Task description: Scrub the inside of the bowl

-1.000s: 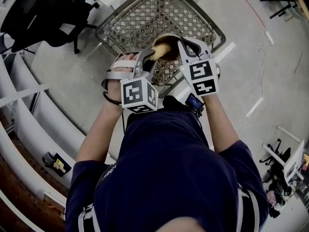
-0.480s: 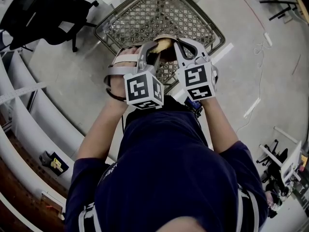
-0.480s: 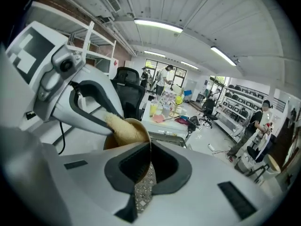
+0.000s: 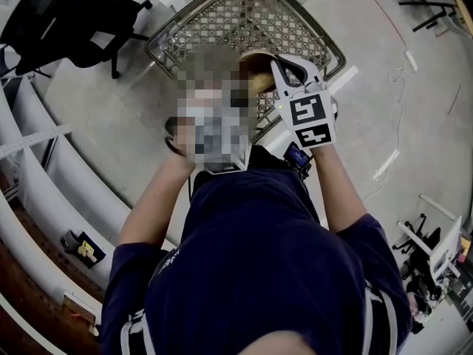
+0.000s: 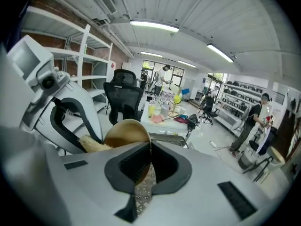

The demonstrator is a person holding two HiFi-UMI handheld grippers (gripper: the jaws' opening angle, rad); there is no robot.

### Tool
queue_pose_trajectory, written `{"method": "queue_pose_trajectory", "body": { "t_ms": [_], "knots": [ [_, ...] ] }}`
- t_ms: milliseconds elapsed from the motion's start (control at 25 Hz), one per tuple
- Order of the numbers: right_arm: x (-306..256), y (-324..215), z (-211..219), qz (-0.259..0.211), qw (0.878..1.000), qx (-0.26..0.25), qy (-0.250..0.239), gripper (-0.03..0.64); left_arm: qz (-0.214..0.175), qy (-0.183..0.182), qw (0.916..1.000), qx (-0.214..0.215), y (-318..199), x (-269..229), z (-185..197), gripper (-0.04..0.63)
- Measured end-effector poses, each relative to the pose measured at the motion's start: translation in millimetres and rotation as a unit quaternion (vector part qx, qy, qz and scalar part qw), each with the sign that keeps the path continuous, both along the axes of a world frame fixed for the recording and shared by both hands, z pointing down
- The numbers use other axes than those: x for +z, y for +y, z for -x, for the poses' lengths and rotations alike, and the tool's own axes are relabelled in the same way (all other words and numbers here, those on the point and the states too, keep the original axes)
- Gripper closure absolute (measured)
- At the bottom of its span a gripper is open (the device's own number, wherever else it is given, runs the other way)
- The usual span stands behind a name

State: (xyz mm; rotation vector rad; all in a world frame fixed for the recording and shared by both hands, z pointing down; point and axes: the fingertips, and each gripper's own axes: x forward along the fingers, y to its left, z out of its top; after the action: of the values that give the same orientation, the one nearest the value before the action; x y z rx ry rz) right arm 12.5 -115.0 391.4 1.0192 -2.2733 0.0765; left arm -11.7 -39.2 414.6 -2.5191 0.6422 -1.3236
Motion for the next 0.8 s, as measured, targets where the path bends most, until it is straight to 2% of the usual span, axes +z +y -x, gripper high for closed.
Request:
{"method": "queue_pose_trajectory", "body": {
  "t_ms": [80, 120, 160, 240, 320, 400, 560, 640, 800],
  "knots": [
    [2.8, -4.2, -13.4, 0.030, 0.998, 0.023, -0.040, 0.601, 0.024, 0.066, 0.9972, -0.025, 2.9, -8.8, 10.8, 0.515],
    [3.7, -6.4, -20.9, 0.046, 0.996, 0.036, -0.060, 0.601, 0.022, 0.099, 0.9941, -0.040, 3.7, -16.2, 19.0, 0.515],
    [4.4, -8.6, -27.9, 0.061, 0.994, 0.048, -0.079, 0.601, 0.006, 0.126, 0.9905, -0.056, 3.4, -24.9, 28.5, 0.515],
    [6.6, -12.5, -37.9, 0.091, 0.987, 0.064, -0.118, 0.601, -0.043, 0.154, 0.9834, -0.086, 0.8, -39.8, 46.8, 0.515],
    [10.3, -13.8, -40.0, 0.126, 0.976, 0.073, -0.160, 0.601, -0.083, 0.155, 0.9797, -0.096, 0.7, -43.7, 57.3, 0.514],
    [13.9, -11.4, -34.8, 0.164, 0.964, 0.071, -0.196, 0.601, -0.117, 0.140, 0.9797, -0.084, 3.9, -44.0, 59.9, 0.514],
    [16.6, 3.0, -14.3, 0.218, 0.951, 0.020, -0.216, 0.601, -0.184, 0.112, 0.9758, -0.037, 9.3, -59.9, 56.8, 0.515],
    [15.5, 12.3, -7.1, 0.228, 0.951, -0.015, -0.208, 0.601, -0.188, 0.117, 0.9750, -0.020, 7.0, -67.6, 56.5, 0.515],
    [12.5, 29.8, 4.8, 0.242, 0.948, -0.070, -0.197, 0.601, -0.164, 0.138, 0.9766, 0.014, 2.9, -80.1, 55.4, 0.515]
  ]
}}
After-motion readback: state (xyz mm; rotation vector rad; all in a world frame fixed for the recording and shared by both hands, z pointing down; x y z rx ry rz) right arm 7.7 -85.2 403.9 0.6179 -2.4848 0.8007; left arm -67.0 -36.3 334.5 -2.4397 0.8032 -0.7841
